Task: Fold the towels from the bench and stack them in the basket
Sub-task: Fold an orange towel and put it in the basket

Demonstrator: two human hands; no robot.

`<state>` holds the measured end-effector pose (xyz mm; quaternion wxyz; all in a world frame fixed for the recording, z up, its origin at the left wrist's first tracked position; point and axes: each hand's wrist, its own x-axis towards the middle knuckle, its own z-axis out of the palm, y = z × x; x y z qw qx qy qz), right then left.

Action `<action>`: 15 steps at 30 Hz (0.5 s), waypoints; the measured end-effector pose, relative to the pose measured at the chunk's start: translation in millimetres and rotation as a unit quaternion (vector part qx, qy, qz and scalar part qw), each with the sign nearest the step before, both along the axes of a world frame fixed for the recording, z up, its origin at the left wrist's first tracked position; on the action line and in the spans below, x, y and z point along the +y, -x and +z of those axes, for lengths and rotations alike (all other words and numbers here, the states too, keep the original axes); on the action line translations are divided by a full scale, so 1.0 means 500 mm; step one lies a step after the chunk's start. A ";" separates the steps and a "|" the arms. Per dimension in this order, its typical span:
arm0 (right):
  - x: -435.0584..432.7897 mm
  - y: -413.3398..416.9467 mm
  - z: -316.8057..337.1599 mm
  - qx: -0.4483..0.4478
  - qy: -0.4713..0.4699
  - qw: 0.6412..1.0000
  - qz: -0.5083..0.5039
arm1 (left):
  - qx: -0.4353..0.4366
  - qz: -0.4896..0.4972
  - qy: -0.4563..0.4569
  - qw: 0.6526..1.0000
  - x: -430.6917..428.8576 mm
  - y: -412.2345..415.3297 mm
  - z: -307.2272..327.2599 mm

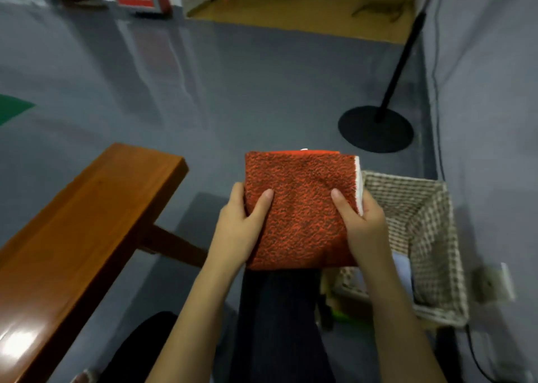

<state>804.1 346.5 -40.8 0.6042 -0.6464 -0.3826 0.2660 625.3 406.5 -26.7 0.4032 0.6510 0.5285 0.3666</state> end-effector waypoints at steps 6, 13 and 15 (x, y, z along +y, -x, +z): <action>-0.064 -0.157 -0.063 -0.006 0.022 0.995 -0.094 | 0.033 -0.089 0.032 0.995 0.002 -0.194 -0.068; -0.111 -0.287 -0.153 -0.017 0.092 0.986 -0.137 | 0.061 -0.142 0.046 0.987 -0.017 -0.355 -0.166; -0.119 -0.315 -0.178 -0.022 0.111 0.983 -0.143 | 0.068 -0.149 0.053 0.985 -0.020 -0.386 -0.197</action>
